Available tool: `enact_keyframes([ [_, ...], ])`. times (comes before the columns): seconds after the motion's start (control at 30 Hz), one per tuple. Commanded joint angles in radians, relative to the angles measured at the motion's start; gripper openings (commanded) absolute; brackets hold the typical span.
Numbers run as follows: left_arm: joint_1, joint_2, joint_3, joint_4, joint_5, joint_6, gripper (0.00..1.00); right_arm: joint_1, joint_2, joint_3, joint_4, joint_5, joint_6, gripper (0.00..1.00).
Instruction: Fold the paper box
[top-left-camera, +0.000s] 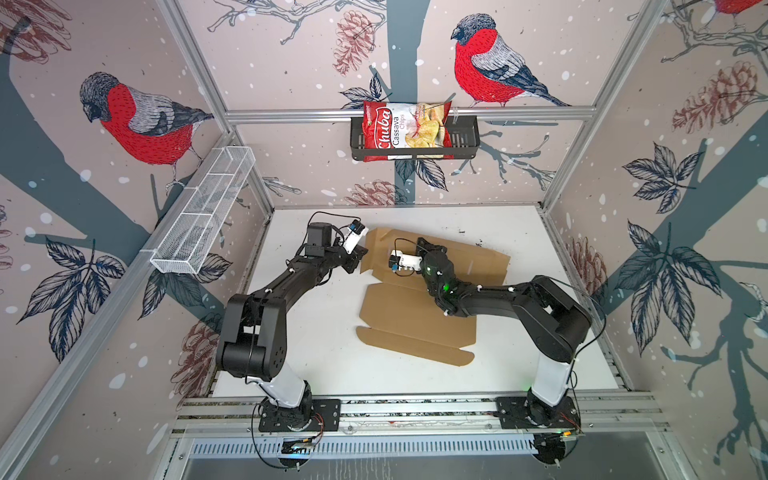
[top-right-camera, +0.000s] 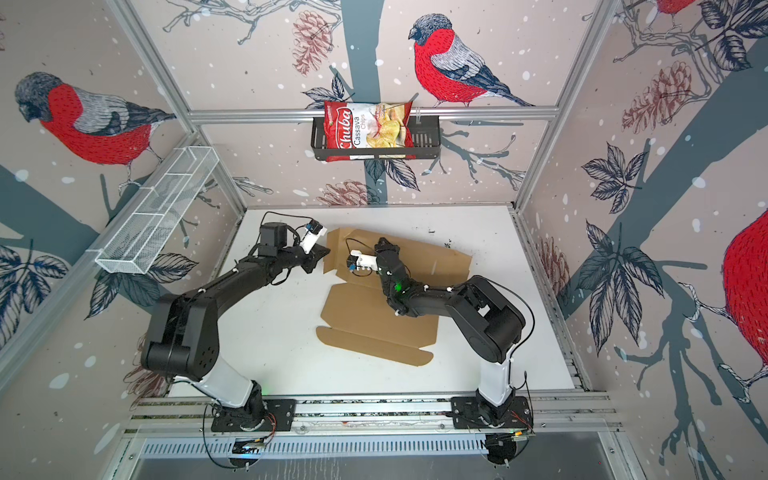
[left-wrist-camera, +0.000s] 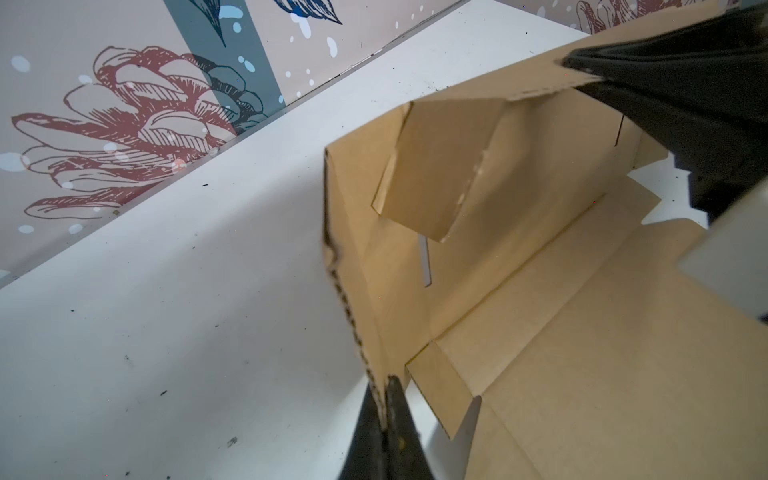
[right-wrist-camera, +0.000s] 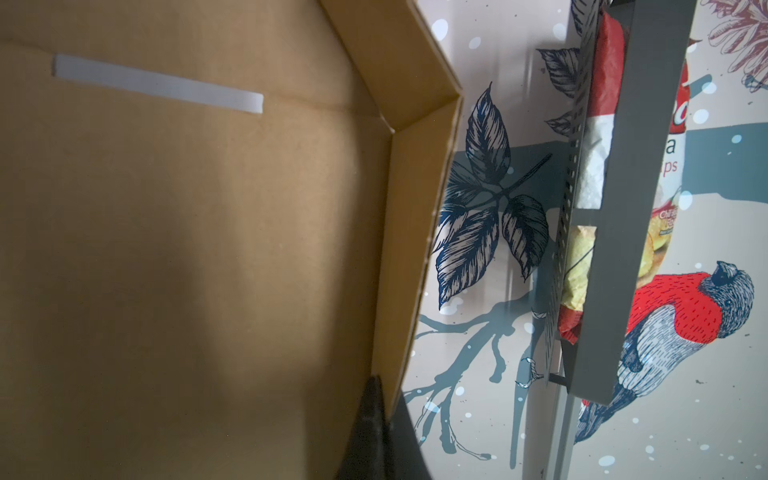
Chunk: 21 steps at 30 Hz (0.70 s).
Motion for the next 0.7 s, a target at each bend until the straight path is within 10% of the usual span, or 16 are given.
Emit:
enact_keyframes([
  [0.0, -0.052, -0.031, -0.029, 0.102, 0.038, -0.010, 0.00, 0.018, -0.011, 0.007, -0.067, -0.018, -0.009, 0.00],
  [0.5, -0.170, 0.012, -0.108, 0.241, 0.007, -0.174, 0.00, 0.044, 0.020, -0.022, -0.014, -0.017, 0.027, 0.00],
  [0.67, -0.122, 0.042, -0.061, 0.190, -0.008, -0.184, 0.16, 0.030, 0.004, -0.031, -0.010, -0.038, 0.027, 0.00],
])
